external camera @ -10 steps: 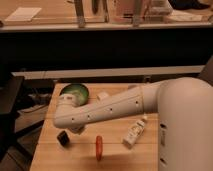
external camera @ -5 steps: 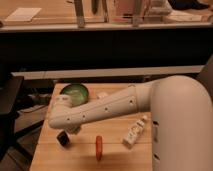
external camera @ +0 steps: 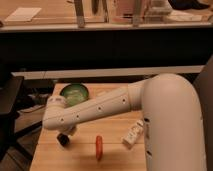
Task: Knock the eraser over
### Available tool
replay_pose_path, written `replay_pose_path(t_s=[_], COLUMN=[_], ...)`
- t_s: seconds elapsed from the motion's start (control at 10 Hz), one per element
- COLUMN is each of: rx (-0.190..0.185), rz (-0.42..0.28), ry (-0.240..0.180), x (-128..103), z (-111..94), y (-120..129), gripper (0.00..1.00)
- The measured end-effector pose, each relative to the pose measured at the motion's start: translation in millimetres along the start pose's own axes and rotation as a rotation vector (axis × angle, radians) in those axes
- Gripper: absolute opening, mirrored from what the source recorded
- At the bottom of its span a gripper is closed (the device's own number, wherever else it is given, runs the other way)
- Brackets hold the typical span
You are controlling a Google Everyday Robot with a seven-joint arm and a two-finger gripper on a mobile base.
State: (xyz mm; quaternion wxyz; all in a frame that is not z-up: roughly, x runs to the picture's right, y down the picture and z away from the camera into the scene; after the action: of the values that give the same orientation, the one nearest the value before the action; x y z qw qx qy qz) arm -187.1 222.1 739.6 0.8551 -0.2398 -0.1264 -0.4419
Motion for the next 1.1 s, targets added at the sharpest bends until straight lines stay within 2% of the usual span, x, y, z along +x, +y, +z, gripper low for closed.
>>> replay_pose_path(t_s=[0.2, 1.1], rx=[0.005, -0.003], rz=[-0.018, -0.064], ry=[-0.002, -0.006], x=[-13.0, -18.4], z=[-1.0, -0.2], y=[-14.6, -31.8], gripper=[0.0, 0.0])
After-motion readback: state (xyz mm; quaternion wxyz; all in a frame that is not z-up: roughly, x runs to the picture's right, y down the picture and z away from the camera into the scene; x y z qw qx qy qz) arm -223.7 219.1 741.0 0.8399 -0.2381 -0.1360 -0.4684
